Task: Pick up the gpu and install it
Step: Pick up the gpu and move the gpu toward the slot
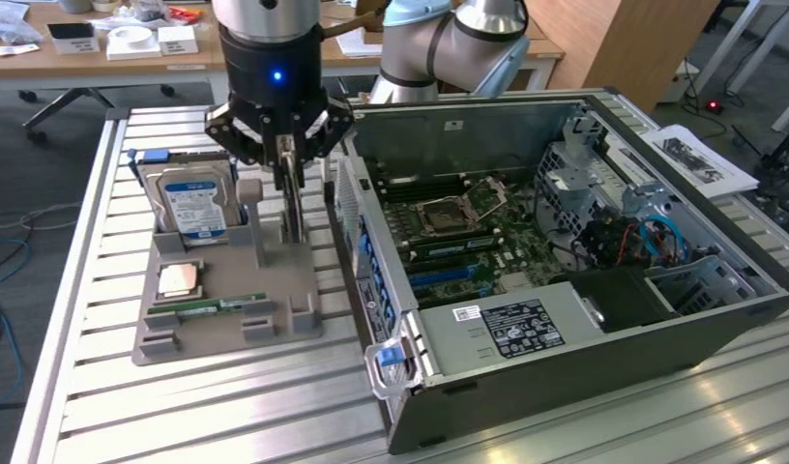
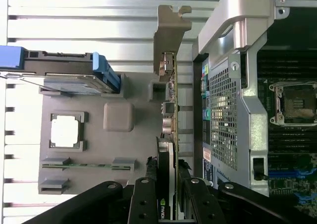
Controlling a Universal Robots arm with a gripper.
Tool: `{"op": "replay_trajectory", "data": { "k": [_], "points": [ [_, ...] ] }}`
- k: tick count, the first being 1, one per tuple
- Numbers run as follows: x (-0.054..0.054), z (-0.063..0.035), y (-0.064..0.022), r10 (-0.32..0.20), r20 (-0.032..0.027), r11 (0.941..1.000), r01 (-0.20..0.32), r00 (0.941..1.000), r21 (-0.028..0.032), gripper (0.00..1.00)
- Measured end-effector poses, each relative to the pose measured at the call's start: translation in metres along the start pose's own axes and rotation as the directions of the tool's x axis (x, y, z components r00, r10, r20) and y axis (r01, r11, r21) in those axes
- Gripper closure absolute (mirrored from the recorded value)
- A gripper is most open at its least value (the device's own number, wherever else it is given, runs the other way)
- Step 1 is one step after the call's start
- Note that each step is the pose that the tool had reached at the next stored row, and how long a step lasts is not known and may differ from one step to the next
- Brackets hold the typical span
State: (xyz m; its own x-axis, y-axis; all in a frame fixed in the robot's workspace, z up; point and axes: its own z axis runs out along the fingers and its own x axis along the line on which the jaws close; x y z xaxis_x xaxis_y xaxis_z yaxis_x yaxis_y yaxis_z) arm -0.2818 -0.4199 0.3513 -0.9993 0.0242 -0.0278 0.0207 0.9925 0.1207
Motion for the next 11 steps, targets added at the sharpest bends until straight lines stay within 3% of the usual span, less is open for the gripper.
{"op": "replay_trajectory", "data": {
  "k": [11],
  "points": [
    [-0.001,-0.0388,0.0047,-0.001,0.0061,1.0,0.001,1.0,-0.0001,0.73]
  ]
}}
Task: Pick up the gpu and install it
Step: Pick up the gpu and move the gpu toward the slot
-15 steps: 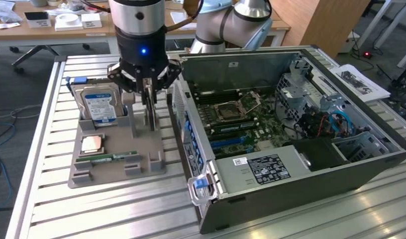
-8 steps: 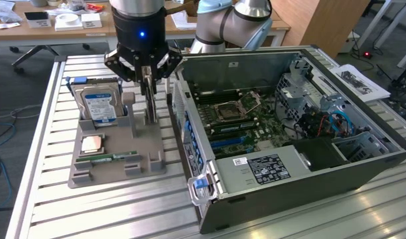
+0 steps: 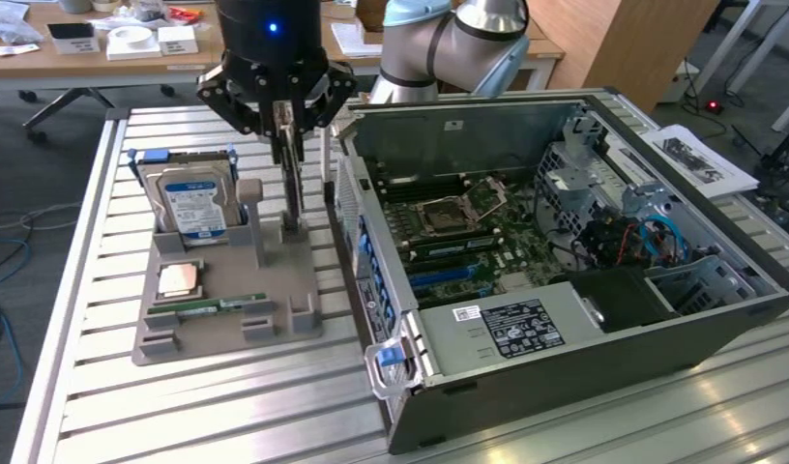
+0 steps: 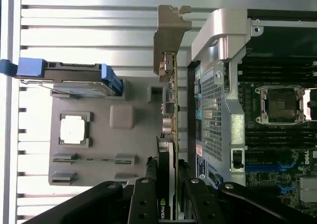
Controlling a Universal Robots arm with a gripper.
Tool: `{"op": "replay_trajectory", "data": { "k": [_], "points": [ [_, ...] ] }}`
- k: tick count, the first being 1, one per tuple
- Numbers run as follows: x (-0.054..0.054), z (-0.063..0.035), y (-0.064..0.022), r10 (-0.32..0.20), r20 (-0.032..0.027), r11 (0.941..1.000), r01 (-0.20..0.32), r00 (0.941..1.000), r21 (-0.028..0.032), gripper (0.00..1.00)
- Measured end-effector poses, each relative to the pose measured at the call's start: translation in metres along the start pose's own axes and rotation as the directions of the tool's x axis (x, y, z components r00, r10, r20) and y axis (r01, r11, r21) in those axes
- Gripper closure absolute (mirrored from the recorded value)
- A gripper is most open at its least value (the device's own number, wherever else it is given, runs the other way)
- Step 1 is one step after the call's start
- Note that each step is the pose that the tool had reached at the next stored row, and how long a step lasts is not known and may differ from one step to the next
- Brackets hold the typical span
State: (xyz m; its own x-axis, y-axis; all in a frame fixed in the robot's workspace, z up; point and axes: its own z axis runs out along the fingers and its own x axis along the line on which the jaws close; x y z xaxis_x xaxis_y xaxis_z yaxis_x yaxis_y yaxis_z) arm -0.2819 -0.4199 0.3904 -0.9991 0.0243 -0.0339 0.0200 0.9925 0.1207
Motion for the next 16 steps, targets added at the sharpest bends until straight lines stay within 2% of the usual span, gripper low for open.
{"op": "replay_trajectory", "data": {
  "k": [5,9,16],
  "points": [
    [-0.001,-0.017,0.0021,0.0,0.0025,1.0,0.0,1.0,-0.0002,0.73],
    [-0.001,-0.0269,0.0033,-0.001,0.0043,1.0,0.001,1.0,-0.0002,0.73],
    [-0.001,-0.0286,0.0035,-0.001,0.0051,1.0,0.001,1.0,-0.0004,0.73]
  ]
}}
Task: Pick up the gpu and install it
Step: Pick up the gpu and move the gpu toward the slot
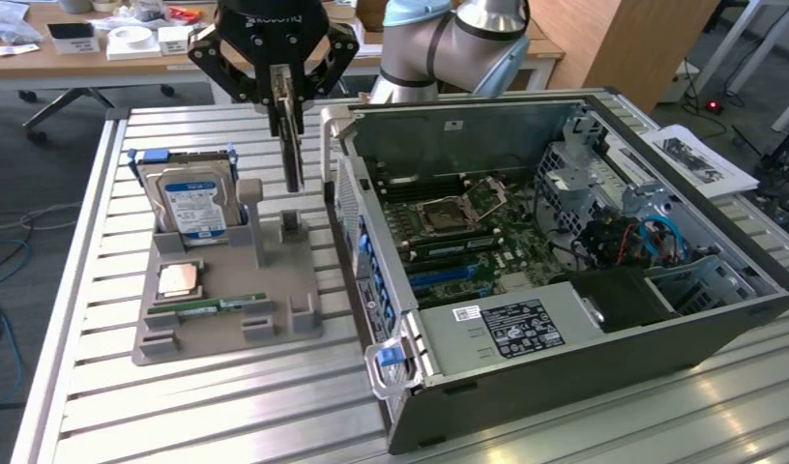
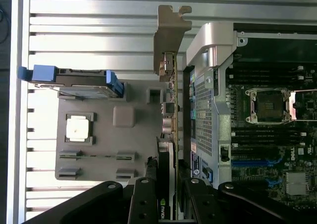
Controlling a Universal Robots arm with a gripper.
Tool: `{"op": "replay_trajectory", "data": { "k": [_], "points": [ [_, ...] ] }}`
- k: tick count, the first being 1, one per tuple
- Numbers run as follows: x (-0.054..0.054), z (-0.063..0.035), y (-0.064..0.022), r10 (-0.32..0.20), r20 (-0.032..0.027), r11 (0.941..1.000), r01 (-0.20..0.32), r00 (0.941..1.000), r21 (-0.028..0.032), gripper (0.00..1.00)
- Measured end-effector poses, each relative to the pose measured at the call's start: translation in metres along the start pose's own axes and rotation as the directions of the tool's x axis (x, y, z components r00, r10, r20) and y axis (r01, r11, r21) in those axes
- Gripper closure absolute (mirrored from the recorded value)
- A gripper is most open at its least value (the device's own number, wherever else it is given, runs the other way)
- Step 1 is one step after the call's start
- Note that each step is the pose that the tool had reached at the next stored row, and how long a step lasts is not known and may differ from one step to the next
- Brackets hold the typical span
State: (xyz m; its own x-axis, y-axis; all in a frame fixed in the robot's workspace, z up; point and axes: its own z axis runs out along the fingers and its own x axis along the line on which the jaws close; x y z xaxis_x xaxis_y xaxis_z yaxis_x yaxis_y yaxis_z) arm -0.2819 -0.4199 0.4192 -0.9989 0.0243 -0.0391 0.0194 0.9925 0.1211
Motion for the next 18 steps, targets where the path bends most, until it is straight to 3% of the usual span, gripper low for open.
{"op": "replay_trajectory", "data": {
  "k": [9,18],
  "points": [
    [-0.004,0.0001,0.0002,0.0,-0.0001,1.0,0.0,1.0,-0.0009,0.73],
    [-0.018,0.0009,0.0012,0.0,0.0,1.0,0.0,1.0,-0.0017,0.73]
  ]
}}
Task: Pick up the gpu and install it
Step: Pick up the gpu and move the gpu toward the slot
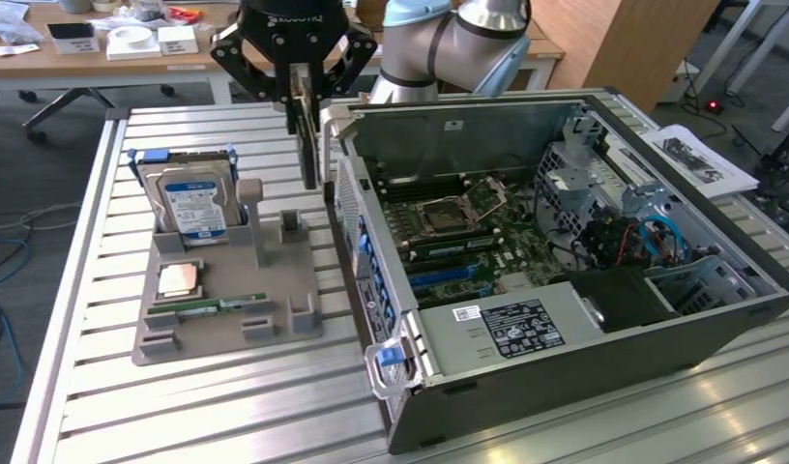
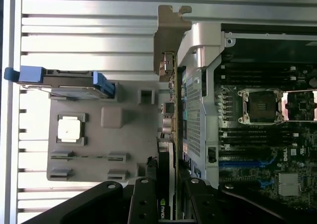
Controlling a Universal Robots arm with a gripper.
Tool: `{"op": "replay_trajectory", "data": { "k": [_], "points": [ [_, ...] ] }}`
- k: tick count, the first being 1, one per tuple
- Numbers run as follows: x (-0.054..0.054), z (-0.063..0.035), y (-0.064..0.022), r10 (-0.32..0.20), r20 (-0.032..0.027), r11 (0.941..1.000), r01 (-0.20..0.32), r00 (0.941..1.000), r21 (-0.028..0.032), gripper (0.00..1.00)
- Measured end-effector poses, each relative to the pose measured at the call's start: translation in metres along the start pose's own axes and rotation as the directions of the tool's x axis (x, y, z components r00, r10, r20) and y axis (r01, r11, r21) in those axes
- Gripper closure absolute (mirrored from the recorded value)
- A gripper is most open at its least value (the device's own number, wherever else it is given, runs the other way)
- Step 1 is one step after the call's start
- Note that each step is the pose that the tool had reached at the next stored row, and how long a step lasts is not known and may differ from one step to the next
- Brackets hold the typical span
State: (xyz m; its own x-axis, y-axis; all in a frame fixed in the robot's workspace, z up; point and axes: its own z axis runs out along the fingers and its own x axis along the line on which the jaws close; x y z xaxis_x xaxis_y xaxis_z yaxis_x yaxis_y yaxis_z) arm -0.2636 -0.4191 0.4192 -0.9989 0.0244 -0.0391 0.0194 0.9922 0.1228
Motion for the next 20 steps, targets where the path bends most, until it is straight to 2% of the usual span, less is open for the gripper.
{"op": "replay_trajectory", "data": {
  "k": [8,20],
  "points": [
    [-0.02,0.0008,0.0008,0.0,-0.0002,1.0,0.0,1.0,-0.003,0.73],
    [-0.056,0.0024,0.0017,0.0,-0.0003,0.9999,0.0,1.0,-0.0109,0.73]
  ]
}}
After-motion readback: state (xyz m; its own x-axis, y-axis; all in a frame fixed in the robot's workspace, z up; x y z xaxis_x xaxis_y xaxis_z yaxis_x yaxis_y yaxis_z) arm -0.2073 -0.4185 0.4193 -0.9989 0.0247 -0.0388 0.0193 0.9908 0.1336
